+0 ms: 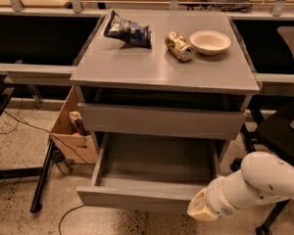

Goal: Close middle drawer

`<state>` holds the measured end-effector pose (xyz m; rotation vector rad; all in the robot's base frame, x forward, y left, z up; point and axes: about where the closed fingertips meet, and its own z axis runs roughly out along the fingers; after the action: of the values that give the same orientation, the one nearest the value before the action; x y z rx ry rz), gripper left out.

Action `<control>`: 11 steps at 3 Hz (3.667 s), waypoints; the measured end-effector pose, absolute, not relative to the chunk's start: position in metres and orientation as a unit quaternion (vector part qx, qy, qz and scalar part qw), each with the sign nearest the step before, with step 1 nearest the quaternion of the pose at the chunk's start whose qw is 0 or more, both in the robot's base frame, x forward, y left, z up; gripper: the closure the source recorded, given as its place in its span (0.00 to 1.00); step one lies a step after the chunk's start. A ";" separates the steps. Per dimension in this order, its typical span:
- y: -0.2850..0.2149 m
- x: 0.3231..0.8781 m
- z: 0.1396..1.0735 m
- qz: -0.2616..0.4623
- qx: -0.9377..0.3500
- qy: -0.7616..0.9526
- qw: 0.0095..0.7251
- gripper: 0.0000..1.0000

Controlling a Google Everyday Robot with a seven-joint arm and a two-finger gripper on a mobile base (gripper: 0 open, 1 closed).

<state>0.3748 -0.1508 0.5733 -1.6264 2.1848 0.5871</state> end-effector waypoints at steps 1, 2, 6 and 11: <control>-0.141 0.390 0.530 0.219 -0.576 0.765 0.188 1.00; -0.136 0.406 0.492 0.231 -0.573 0.759 0.205 1.00; -0.117 0.435 0.416 0.253 -0.522 0.789 0.203 1.00; -0.107 0.507 0.446 0.260 -0.348 0.887 0.158 1.00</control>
Offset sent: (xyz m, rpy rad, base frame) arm 0.0534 0.0205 -0.1276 0.1274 -0.0406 -0.0002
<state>0.5065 -0.1073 0.4456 -0.9962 2.5360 0.7429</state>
